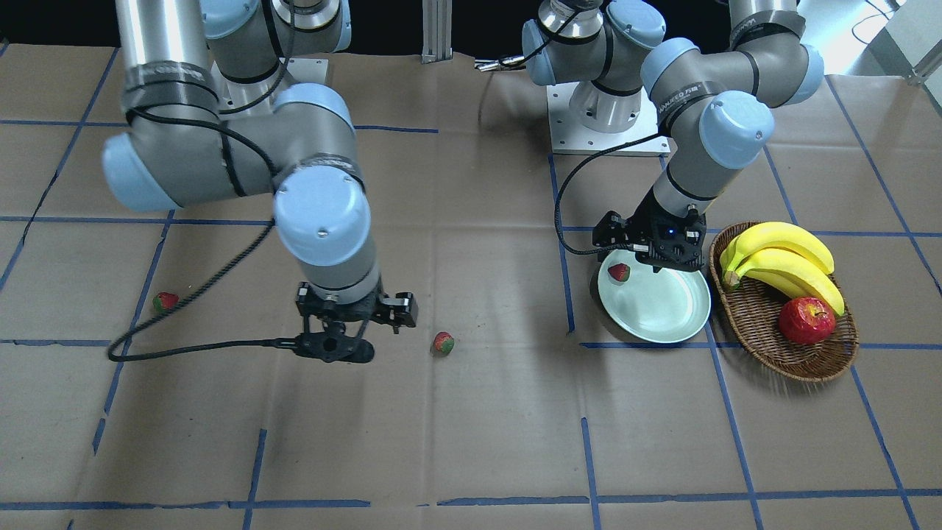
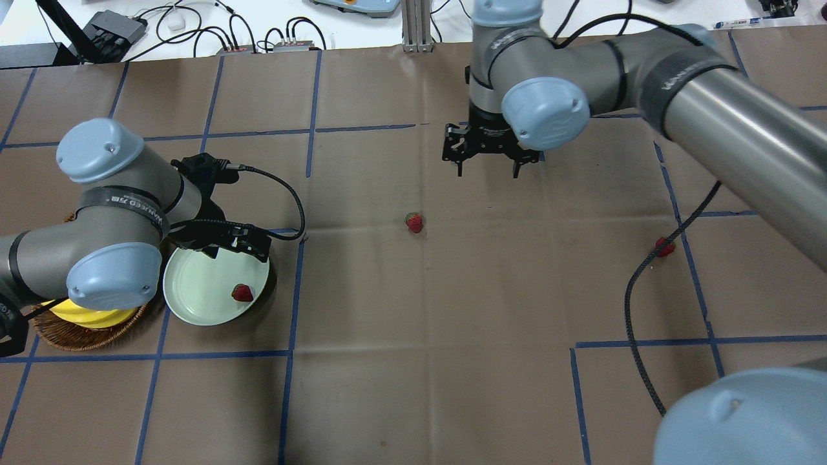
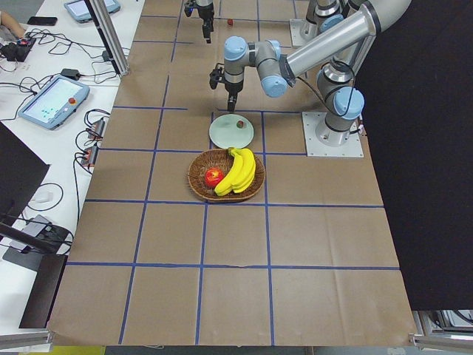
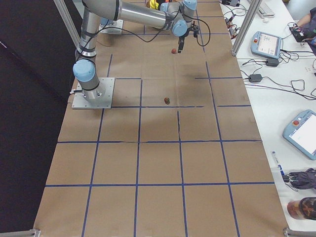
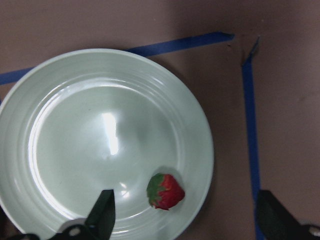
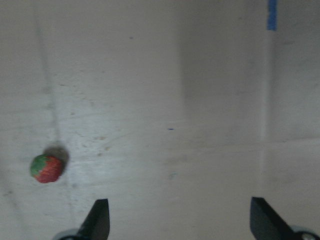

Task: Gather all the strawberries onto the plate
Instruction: 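Grasp the last strawberry with the right gripper while the left grasps the center one, then carry the strawberry to the plate with the left gripper while the right carries another, then release the strawberry on the plate with the left gripper while the right sets one centrally, then reach the left gripper to the center strawberry and grasp it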

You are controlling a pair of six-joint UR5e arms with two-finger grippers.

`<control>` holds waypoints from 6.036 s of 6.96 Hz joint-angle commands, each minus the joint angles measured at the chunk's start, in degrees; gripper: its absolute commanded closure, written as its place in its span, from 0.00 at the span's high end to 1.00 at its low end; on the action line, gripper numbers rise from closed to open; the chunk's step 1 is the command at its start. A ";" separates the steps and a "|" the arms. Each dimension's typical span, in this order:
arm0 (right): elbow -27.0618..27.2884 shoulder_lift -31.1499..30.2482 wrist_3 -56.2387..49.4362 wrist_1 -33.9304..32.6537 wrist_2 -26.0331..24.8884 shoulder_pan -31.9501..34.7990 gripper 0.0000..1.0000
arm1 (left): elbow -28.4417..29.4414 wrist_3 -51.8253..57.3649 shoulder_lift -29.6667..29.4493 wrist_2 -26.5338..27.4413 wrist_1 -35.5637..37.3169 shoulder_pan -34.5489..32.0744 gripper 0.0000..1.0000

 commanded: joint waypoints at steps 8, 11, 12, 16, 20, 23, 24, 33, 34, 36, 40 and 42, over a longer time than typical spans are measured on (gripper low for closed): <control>28.27 -5.30 -34.88 -21.78 -3.16 -31.51 1.00 | 19.87 -28.97 -29.10 -0.72 11.67 -27.24 0.99; 28.01 -3.44 -34.53 -22.40 -3.25 -31.42 0.78 | 21.62 -28.97 -30.33 -0.90 11.76 -27.24 0.89; 27.92 -3.70 -34.53 -22.40 -3.16 -31.42 0.52 | 21.71 -28.97 -30.34 -0.81 11.76 -27.24 0.89; 25.38 -3.88 -34.26 -21.79 -2.72 -31.07 0.18 | 21.71 -29.06 -31.48 -0.73 12.82 -27.24 0.42; 11.43 -3.62 -28.51 -8.62 -2.72 -24.61 0.18 | 19.44 -22.87 -25.19 5.37 10.73 -25.76 0.00; 10.52 -2.74 -10.59 -8.69 -1.85 -9.41 0.18 | 5.60 -2.08 -11.41 13.32 8.51 -13.41 0.00; 10.34 -1.43 -2.35 -9.73 0.60 -3.44 0.18 | -0.20 5.23 -6.74 13.68 8.95 -7.43 0.00; 0.59 11.50 18.91 -13.70 6.25 11.83 1.00 | -5.72 6.13 -6.70 5.98 10.45 4.34 0.96; 0.32 10.46 18.91 -13.70 6.25 11.30 1.00 | -4.75 1.57 -6.61 5.17 10.45 0.31 0.96; 0.67 3.28 13.85 -6.90 6.07 5.54 1.00 | -1.86 -6.96 -6.87 1.33 10.45 -6.03 0.98; 1.38 -13.77 -4.61 10.36 1.07 -9.07 1.00 | 8.93 -19.11 -14.56 0.33 11.23 -22.18 0.98; 2.95 -19.50 -9.20 15.82 1.50 -9.10 1.00 | 20.09 -20.18 -25.02 1.03 11.24 -28.62 0.98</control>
